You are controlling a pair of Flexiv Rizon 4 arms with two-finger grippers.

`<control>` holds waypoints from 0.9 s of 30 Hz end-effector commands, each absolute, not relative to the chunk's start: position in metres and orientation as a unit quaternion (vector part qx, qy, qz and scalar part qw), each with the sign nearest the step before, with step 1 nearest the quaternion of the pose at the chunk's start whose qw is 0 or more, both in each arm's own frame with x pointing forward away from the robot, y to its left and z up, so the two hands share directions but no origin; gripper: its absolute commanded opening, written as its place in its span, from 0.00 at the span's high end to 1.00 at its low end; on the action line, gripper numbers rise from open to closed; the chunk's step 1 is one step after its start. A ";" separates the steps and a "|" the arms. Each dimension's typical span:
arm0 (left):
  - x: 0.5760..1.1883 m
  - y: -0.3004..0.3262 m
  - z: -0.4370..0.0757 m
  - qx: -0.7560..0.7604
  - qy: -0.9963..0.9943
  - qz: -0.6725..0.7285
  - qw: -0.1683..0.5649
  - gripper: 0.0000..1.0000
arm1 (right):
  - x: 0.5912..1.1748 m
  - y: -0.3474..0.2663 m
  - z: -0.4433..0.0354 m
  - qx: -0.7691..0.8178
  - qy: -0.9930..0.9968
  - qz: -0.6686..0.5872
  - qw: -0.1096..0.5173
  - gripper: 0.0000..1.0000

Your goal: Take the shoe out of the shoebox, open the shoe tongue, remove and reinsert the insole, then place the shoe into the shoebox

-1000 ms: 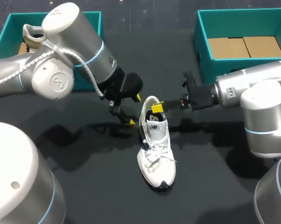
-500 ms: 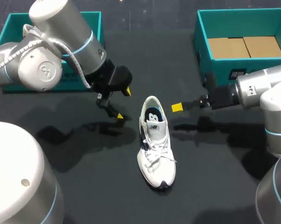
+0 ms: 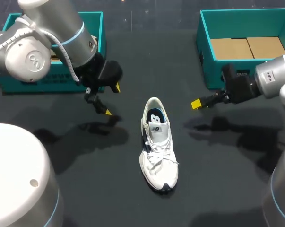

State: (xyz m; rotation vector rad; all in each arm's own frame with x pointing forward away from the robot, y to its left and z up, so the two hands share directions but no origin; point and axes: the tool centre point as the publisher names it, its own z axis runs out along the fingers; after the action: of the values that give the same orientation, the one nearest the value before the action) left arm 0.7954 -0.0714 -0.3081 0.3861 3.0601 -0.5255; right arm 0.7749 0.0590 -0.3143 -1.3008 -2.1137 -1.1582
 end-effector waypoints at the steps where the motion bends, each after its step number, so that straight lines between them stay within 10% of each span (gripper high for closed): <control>1: 0.795 -0.057 -0.299 0.125 0.978 -0.170 0.005 0.00 | 0.768 0.051 -0.297 -0.482 -0.773 -0.370 0.184 0.62; 19: 0.804 -0.005 -0.261 0.144 0.973 -0.181 -0.005 0.00 | 0.753 0.042 -0.229 -0.534 -0.806 -0.233 0.103 0.65; 27: 0.814 0.025 -0.241 0.214 0.956 -0.197 -0.028 0.00 | 0.737 0.079 -0.215 -0.551 -0.809 -0.195 0.065 1.00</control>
State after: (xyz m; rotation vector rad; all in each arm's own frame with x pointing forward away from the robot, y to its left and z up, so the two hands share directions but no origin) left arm 0.8087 0.0117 -0.2510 0.6173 3.0501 -0.6086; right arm 0.7425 0.0685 -0.2195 -1.5219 -2.3116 -0.7163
